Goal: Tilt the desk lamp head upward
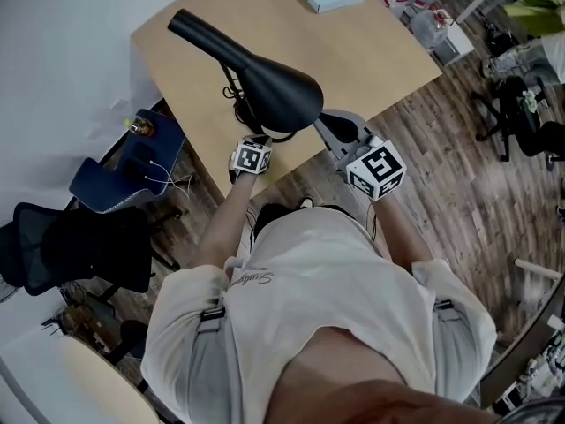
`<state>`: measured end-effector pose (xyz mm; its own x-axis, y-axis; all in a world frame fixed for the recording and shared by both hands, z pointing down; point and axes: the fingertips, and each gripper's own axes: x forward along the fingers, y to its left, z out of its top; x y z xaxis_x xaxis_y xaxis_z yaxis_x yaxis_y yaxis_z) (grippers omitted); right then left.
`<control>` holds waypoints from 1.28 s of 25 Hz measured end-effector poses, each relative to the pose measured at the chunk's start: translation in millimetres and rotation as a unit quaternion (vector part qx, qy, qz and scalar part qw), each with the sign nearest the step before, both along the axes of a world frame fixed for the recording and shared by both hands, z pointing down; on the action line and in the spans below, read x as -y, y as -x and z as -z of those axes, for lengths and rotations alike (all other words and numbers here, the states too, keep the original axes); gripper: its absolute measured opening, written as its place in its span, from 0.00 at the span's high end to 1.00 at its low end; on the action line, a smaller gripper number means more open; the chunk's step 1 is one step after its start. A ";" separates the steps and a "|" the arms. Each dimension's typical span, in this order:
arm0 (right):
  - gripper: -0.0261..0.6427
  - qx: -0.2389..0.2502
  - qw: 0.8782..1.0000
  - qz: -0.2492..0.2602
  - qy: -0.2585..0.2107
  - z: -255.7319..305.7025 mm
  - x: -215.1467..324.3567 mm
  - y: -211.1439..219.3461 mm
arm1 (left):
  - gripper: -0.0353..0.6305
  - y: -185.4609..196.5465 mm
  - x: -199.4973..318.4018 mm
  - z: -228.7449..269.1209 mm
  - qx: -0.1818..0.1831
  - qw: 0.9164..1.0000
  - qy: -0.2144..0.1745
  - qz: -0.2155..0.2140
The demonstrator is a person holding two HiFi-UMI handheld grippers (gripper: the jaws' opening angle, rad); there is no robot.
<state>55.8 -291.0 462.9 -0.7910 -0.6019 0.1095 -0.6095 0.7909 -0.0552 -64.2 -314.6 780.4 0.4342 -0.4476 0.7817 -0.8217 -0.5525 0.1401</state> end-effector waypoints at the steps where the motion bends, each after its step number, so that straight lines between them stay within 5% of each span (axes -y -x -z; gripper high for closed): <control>1: 0.97 0.004 1.000 -0.007 -0.001 7.6 1.2 -4.5 | 0.93 0.7 -0.2 -0.2 0.001 1.000 0.002 -0.001; 13: 0.97 0.016 1.000 -0.022 -0.015 72.7 -0.2 -25.8 | 0.93 -0.3 -0.6 0.8 0.016 1.000 0.008 -0.023; 32: 0.97 -0.011 0.997 0.039 -0.068 171.7 -10.7 -3.0 | 0.93 -2.9 -0.5 1.1 0.008 1.000 0.005 -0.021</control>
